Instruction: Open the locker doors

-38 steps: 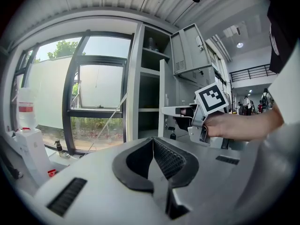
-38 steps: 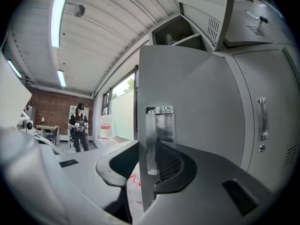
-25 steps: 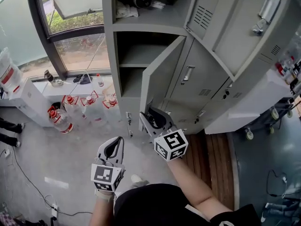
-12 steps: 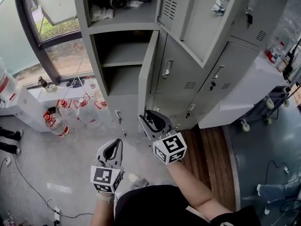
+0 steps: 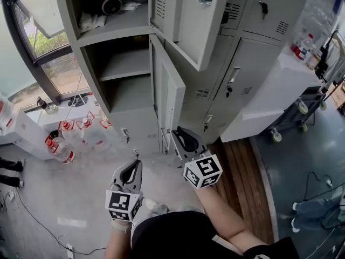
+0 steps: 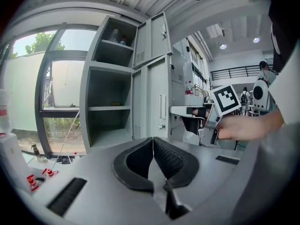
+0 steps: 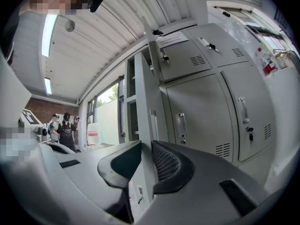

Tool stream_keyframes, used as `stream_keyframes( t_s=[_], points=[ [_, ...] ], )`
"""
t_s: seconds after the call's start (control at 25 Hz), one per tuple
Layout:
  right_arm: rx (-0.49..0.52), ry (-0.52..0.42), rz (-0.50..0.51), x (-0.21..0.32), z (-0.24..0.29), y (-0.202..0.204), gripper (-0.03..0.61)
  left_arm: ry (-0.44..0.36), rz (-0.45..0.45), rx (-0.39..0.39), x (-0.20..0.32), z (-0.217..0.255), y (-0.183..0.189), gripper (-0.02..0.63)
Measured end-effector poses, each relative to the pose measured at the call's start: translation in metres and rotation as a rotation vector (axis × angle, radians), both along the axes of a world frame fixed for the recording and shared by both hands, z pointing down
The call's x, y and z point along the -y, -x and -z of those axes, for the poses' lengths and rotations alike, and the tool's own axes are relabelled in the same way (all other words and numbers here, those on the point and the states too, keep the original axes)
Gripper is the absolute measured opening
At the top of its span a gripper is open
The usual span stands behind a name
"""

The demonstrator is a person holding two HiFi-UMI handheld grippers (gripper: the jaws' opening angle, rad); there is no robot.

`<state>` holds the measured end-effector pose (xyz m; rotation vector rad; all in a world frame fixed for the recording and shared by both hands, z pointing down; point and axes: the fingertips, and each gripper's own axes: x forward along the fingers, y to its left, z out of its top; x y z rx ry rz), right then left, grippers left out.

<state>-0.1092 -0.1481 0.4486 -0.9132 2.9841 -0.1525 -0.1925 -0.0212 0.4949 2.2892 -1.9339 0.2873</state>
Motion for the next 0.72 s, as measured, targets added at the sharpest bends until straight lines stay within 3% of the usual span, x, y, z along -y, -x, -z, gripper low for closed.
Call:
stream_keyframes(
  t_s=[0.32, 0.72],
  points=[
    [0.005, 0.019, -0.058, 0.027, 0.001, -0.036, 0.097, 0.007, -0.053, 0.0, 0.017, 0.0, -0.03, 0.02],
    [0.002, 0.043, -0.074, 0.04, 0.002, -0.049, 0.097, 0.041, -0.129, -0.029, 0.042, -0.005, -0.056, 0.02]
  ],
)
